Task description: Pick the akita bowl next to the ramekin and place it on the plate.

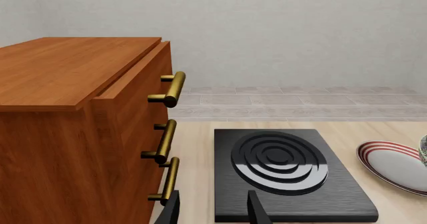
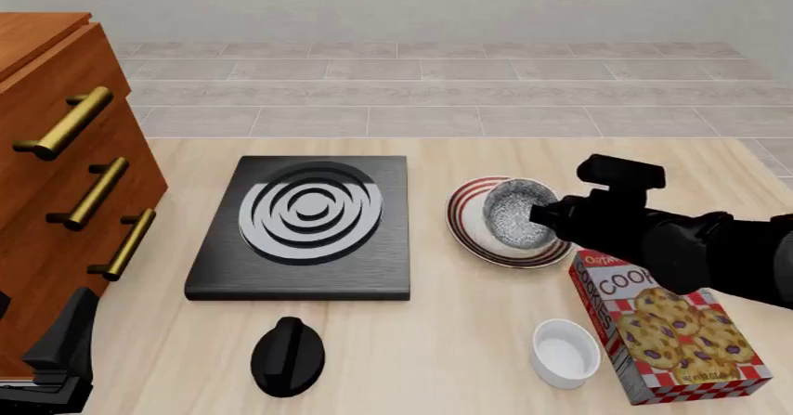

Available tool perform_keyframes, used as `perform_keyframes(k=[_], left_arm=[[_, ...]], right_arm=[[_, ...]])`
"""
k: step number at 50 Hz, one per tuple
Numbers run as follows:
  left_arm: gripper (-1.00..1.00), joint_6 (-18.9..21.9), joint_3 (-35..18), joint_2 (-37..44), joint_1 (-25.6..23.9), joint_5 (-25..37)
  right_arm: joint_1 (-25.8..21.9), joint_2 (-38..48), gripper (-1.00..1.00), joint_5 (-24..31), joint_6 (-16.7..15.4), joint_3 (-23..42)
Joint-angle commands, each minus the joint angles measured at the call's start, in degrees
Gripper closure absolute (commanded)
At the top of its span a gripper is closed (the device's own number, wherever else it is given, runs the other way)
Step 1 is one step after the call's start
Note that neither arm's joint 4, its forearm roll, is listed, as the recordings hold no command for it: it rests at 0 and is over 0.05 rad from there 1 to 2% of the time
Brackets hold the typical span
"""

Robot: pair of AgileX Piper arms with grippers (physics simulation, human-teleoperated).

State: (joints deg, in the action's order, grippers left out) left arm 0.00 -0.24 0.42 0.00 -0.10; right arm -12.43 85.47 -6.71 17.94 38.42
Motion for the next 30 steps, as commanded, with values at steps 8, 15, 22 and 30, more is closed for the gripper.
perform_keyframes(k=[8, 15, 22, 30], left_arm=[[-1.0, 0.0, 0.0, 0.0, 0.0, 0.0], [-1.0, 0.0, 0.0, 0.0, 0.0, 0.0], [-1.0, 0.0, 0.0, 0.0, 0.0, 0.0], [-1.0, 0.0, 0.0, 0.0, 0.0, 0.0]], right_arm=[[0.4, 3.3, 1.0, -1.7, 0.1, 1.7], [0.4, 4.6, 1.0, -2.4, 0.3, 2.0], [0.4, 5.3, 1.0, -2.6, 0.5, 2.4], [0.8, 6.6, 1.0, -3.0, 0.2, 3.0]])
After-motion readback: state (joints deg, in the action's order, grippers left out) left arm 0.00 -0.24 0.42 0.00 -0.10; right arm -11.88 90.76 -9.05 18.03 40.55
